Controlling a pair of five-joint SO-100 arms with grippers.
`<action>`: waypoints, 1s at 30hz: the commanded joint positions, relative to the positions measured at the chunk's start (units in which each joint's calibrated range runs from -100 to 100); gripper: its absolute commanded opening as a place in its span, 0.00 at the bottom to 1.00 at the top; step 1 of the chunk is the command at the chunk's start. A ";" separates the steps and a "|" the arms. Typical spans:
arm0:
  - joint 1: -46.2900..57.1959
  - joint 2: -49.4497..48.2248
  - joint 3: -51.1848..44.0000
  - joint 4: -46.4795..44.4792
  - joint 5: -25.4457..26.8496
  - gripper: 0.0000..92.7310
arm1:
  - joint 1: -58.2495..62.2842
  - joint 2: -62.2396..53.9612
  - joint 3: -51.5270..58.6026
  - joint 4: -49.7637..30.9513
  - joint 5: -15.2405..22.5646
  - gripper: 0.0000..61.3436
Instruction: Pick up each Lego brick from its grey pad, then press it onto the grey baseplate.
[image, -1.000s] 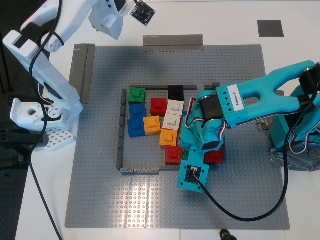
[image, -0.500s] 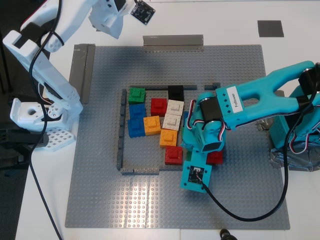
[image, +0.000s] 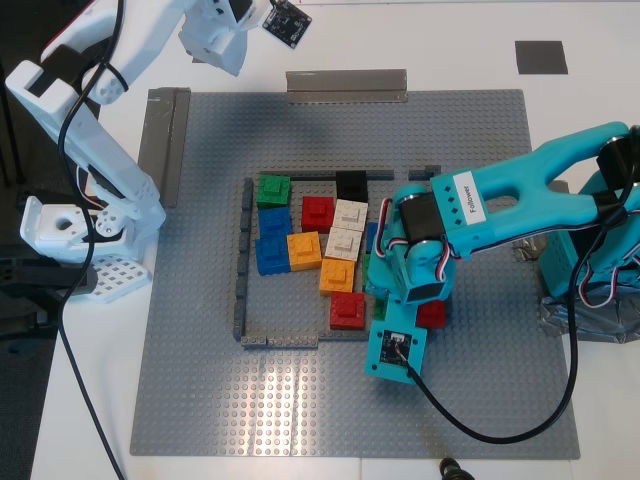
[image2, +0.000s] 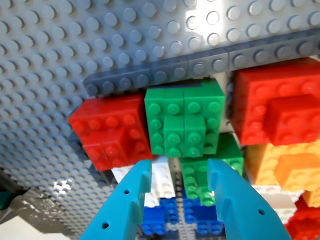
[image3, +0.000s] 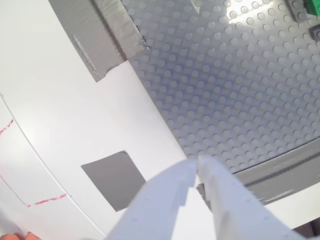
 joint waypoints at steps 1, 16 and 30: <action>0.48 -3.73 -7.97 4.81 0.25 0.14 | 0.17 -3.65 -1.35 -0.25 0.44 0.00; 15.86 -13.69 -30.18 22.06 0.44 0.13 | 0.17 -5.71 1.09 0.08 0.29 0.00; 48.14 -28.71 -31.27 22.71 0.54 0.11 | 0.89 -5.02 -0.08 -0.16 0.34 0.00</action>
